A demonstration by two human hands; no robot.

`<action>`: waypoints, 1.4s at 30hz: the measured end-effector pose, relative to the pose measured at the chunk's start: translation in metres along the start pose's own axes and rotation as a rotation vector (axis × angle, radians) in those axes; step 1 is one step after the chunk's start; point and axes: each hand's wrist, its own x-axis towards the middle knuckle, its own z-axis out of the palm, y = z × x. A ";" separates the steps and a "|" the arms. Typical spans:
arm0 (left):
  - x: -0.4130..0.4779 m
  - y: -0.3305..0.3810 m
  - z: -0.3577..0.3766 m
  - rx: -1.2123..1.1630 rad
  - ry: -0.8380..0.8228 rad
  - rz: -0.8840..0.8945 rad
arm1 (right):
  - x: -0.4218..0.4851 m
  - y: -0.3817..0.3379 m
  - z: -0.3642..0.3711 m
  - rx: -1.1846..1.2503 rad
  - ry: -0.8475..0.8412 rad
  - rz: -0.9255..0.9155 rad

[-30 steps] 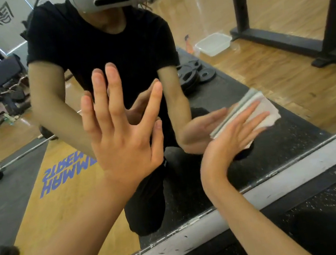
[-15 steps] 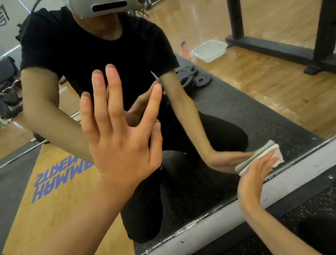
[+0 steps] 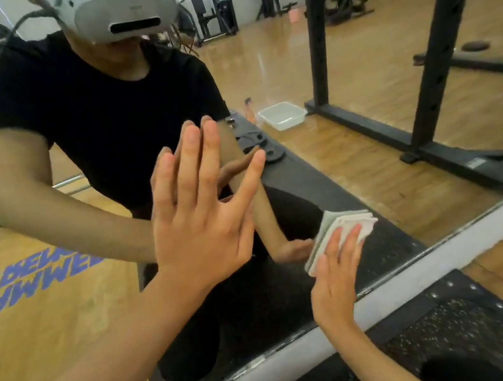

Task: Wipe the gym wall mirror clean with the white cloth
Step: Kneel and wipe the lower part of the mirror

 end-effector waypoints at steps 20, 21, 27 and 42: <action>-0.002 -0.001 0.004 0.029 0.044 0.010 | 0.032 -0.043 0.000 -0.027 0.060 -0.237; -0.002 -0.001 0.004 0.035 0.040 0.006 | 0.029 -0.023 0.000 -0.049 0.050 -0.211; -0.002 0.001 0.004 0.080 0.047 -0.006 | 0.009 0.030 -0.016 0.735 0.179 0.923; -0.006 0.002 0.016 0.282 0.047 -0.032 | 0.050 0.067 -0.042 -0.121 -0.249 -0.593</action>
